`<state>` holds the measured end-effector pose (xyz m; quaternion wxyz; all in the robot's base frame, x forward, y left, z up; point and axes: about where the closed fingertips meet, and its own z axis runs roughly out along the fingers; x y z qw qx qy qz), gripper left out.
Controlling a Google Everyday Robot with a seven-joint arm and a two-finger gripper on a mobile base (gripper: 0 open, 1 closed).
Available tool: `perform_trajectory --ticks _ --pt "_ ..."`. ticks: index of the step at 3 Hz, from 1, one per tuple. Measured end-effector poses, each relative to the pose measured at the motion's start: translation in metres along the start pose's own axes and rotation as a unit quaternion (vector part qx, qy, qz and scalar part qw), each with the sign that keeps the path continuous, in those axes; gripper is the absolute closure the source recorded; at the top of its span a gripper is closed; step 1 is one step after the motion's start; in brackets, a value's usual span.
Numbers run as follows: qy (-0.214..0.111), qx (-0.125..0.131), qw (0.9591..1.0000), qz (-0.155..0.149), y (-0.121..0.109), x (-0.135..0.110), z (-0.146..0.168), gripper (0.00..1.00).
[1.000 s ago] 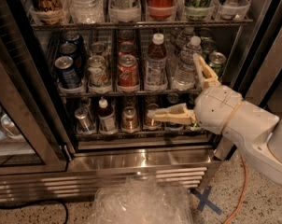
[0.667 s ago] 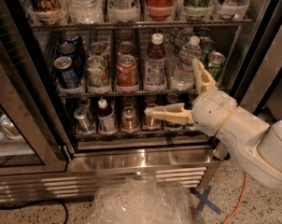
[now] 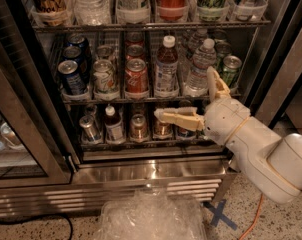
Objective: Pick water bottle from middle shelf of fridge
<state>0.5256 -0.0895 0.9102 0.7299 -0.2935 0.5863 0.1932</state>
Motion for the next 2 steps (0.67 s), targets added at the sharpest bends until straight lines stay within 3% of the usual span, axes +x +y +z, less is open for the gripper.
perform_trajectory --ticks 1,2 --pt "-0.023 0.051 0.9967 0.059 -0.0143 0.0087 -0.0037 0.0" --pt "-0.036 0.091 0.993 0.067 -0.021 0.0088 -0.0076 0.0"
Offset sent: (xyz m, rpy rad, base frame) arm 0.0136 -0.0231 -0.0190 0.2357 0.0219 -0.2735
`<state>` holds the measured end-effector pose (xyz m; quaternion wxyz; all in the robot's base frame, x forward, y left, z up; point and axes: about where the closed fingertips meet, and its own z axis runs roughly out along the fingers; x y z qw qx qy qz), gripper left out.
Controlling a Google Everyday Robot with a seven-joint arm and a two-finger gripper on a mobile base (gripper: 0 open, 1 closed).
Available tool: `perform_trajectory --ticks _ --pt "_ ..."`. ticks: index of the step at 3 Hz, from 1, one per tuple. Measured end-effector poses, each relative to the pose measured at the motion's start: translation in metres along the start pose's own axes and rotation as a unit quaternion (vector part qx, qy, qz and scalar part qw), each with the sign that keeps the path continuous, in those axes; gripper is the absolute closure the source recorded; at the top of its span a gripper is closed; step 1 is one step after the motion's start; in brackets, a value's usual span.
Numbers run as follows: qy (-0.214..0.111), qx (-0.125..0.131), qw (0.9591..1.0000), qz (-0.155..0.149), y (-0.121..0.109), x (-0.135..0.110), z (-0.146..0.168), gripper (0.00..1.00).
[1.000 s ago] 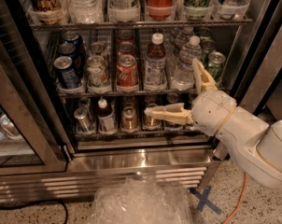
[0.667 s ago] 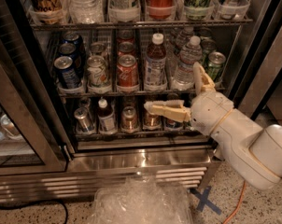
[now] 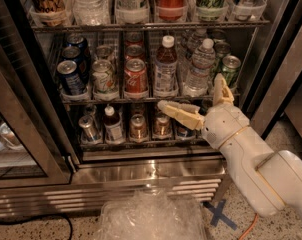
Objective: Pick water bottle from middle shelf of fridge
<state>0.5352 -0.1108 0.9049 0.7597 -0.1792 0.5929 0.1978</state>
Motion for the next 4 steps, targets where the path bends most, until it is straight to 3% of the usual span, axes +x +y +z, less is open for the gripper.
perform_trajectory --ticks 1,2,4 --pt "0.025 0.027 0.9992 -0.013 -0.003 0.014 -0.002 0.0" --pt "0.025 0.027 0.9992 -0.014 -0.003 0.015 -0.001 0.0" --pt "0.033 0.084 0.9958 -0.019 -0.03 0.048 -0.007 0.0"
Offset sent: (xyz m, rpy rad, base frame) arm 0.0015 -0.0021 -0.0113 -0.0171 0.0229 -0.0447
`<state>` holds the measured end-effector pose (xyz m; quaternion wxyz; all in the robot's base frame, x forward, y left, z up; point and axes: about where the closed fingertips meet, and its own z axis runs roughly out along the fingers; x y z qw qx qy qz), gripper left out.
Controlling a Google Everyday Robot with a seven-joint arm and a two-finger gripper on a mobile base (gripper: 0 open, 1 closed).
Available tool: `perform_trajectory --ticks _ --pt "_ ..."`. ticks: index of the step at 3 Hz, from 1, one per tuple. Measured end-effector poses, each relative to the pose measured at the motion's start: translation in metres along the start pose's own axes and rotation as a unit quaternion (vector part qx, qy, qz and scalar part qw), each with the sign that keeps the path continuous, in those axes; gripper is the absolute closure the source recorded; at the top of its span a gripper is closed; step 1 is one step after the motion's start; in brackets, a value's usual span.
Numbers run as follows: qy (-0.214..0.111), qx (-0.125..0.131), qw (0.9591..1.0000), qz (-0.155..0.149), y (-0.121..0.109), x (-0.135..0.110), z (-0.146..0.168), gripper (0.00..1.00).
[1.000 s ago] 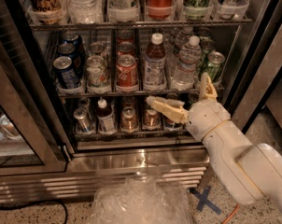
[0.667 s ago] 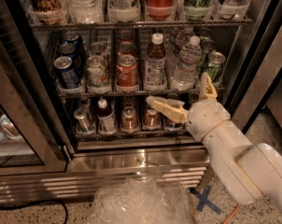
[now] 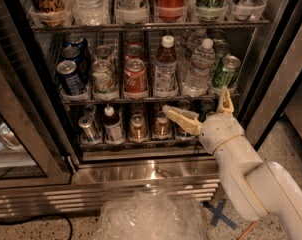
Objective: Pick water bottle from middle shelf of fridge
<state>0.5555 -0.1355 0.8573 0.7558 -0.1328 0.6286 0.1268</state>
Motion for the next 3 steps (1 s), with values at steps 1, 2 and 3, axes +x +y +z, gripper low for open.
perform_trajectory --ticks 1,2,3 --pt "0.004 0.025 0.9996 -0.009 -0.007 0.012 -0.004 0.0" --pt "0.003 0.031 0.9995 -0.009 -0.009 0.023 -0.004 0.0" --pt "-0.003 0.055 0.9985 0.005 -0.027 0.048 0.008 0.0"
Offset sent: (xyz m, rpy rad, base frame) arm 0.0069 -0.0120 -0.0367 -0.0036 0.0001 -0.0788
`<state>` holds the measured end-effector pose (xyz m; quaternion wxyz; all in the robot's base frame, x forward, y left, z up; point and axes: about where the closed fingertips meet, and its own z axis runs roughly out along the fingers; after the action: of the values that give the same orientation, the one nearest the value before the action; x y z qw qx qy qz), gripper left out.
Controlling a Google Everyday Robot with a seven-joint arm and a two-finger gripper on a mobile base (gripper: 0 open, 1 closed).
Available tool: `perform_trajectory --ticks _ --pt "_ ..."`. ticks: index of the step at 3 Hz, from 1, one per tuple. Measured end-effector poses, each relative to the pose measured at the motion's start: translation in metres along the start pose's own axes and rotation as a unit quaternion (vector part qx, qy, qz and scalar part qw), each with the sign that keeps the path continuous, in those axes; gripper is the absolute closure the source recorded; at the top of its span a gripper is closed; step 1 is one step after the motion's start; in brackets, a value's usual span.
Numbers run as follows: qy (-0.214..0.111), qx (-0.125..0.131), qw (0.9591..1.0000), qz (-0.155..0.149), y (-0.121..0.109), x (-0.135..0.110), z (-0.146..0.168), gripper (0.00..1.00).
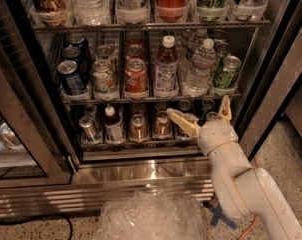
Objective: Pick water bottle from middle shelf of fridge
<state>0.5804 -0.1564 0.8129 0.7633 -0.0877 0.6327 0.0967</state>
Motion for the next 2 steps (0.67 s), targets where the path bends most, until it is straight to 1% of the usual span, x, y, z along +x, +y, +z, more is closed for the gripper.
perform_trajectory --ticks 1,2 --pt "0.0 0.0 1.0 0.0 0.0 0.0 0.0 0.0" --pt "0.0 0.0 1.0 0.0 0.0 0.0 0.0 0.13"
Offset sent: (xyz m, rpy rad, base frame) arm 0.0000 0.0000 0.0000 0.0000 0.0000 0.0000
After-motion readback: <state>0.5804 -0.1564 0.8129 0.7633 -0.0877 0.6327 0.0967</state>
